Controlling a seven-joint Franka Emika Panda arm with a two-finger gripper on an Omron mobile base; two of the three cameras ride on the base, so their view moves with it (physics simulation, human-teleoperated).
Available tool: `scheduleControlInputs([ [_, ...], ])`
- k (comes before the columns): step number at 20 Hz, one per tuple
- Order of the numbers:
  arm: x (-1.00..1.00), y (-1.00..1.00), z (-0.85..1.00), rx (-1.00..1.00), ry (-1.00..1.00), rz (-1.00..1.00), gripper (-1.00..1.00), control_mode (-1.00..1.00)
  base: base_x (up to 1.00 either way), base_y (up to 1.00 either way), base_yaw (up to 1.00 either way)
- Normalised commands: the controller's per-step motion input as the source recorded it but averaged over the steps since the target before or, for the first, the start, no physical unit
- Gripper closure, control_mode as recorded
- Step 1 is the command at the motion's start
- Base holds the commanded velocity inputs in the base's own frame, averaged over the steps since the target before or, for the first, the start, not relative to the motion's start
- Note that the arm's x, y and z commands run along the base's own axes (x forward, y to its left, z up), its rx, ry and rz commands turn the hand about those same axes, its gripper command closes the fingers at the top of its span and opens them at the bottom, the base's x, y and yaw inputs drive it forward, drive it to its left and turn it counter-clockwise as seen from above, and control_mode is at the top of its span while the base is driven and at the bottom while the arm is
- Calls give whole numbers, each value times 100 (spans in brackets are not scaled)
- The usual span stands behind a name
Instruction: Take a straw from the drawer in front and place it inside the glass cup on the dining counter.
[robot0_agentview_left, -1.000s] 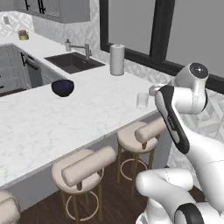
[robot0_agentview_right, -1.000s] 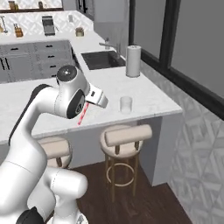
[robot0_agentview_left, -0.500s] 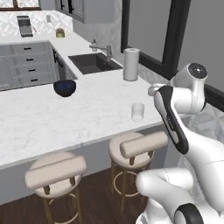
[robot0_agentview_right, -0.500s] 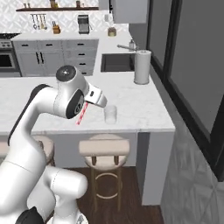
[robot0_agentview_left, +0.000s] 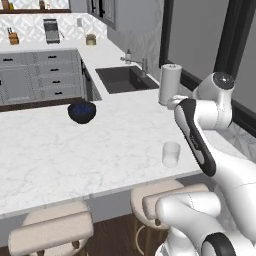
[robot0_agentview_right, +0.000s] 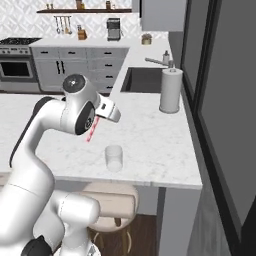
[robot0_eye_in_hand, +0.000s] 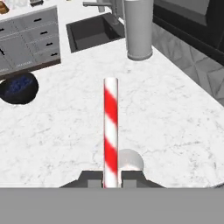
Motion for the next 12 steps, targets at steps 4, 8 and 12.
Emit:
scheduleControlInputs([
  [4,0,0,0,0,0,0,100,100,54,0,15],
  [8,-5,0,15,-17,-14,1,100,-100,2,0,2],
  [12,-7,0,4,-31,-24,-6,100,-100,0,0,0],
])
